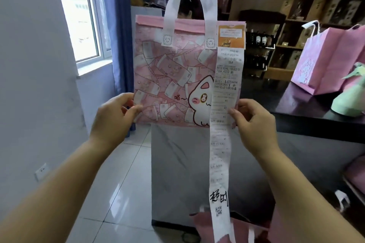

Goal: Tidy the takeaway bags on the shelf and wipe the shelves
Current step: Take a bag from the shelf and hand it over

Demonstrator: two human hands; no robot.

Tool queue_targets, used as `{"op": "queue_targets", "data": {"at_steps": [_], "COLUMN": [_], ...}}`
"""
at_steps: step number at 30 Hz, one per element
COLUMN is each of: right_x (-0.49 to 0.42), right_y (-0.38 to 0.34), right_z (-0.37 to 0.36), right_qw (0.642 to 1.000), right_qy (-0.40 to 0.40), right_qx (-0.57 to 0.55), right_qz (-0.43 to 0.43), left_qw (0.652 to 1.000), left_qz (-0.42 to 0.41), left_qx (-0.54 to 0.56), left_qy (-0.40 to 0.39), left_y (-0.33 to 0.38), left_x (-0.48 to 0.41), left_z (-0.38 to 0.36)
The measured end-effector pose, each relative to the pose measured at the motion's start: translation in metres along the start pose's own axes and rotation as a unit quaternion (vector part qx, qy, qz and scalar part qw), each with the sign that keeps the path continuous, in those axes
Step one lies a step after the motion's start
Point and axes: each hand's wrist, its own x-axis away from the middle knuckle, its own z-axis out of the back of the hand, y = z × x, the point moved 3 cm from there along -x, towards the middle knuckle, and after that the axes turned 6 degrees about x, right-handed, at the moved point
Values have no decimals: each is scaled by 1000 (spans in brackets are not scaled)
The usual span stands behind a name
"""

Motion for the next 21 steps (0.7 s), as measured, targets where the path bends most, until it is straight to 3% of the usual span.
{"op": "queue_targets", "data": {"at_steps": [9, 21], "right_x": [-93, -153], "right_y": [55, 109], "right_z": [-44, -87], "right_qw": [997, 995], "right_qy": [14, -34], "right_qx": [61, 46], "right_qz": [-44, -86], "left_qw": [999, 996], "left_qz": [1, 73], "left_qx": [42, 3], "left_qy": [-25, -48], "left_y": [-46, -89], "left_x": [-114, -170], "left_z": [-89, -154]}}
